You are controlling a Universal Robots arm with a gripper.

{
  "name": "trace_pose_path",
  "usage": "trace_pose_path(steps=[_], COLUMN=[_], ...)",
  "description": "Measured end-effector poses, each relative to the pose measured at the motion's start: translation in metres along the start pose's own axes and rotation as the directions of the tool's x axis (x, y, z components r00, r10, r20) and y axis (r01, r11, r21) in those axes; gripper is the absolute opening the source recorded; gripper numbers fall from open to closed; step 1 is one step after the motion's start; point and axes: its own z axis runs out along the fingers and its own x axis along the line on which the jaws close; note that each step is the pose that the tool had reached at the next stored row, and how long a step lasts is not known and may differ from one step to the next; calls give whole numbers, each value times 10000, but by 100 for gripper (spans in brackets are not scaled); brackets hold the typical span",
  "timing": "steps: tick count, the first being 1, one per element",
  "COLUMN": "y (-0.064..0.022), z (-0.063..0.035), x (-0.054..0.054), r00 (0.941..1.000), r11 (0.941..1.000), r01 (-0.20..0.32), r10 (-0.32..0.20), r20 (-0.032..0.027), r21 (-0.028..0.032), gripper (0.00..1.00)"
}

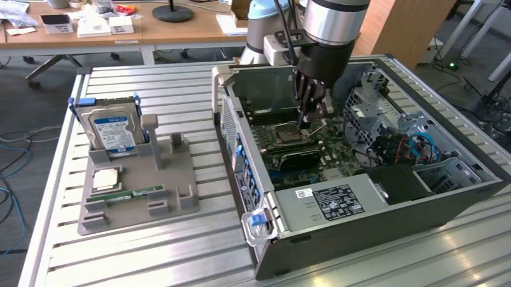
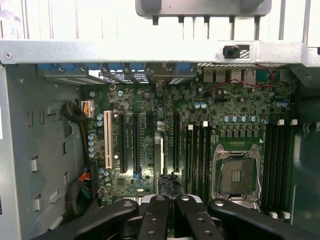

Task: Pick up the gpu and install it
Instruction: 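Press down on the gpu until it lock into place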

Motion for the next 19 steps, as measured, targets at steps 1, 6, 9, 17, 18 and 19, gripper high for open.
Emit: trace_pose_path(steps=[1,6,9,17,18,19], y=[0,0,0,-1,-1,0], z=[-1,0,-1,0,0,0], x=[1,1,1,0,0,1], r00=[10000,10000,10000,10000,10000,10000], r11=[10000,10000,10000,9998,9997,9996], r01=[1,0,1,-5,-6,-7], r10=[-1,0,-1,6,8,9], r20=[0,0,0,70,81,100], r21=[-1,-1,-1,-204,-248,-279], gripper=[11,11,11,11,11,11])
